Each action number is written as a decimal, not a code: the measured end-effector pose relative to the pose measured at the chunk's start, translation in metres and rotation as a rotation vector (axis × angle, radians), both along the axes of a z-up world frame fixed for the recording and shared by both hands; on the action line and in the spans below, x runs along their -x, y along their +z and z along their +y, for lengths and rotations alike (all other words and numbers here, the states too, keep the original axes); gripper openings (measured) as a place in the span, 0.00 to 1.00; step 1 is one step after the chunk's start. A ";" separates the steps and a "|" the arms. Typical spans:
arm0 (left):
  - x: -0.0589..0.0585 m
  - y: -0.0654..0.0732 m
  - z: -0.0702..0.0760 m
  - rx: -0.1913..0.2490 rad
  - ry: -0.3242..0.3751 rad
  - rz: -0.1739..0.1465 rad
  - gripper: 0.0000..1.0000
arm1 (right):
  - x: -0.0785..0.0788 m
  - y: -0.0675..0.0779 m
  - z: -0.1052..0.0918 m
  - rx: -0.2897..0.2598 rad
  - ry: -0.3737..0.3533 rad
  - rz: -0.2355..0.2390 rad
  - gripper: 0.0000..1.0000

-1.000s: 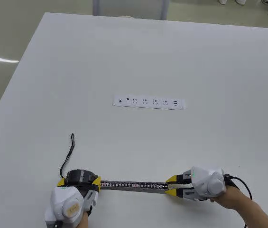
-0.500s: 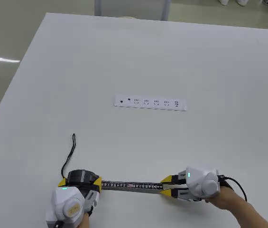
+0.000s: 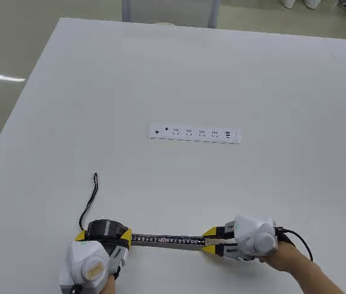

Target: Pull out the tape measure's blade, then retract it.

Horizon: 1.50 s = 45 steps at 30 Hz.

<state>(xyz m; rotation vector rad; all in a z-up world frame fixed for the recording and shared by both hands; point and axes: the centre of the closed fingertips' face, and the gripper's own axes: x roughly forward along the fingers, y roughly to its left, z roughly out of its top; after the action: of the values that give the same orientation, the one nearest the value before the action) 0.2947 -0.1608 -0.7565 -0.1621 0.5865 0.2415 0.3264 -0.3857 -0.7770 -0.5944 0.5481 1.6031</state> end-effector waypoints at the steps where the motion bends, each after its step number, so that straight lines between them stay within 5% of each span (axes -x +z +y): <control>1: 0.000 0.000 0.000 0.000 0.000 0.000 0.60 | 0.001 0.001 0.002 -0.001 0.000 0.000 0.11; 45: 0.000 0.000 0.000 0.010 0.001 0.005 0.60 | 0.009 -0.006 0.052 -0.018 0.008 0.004 0.11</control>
<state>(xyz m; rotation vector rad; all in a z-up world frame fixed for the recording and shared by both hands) 0.2945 -0.1606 -0.7563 -0.1712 0.5922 0.2400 0.3171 -0.3334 -0.7830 -0.5805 0.5351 1.6152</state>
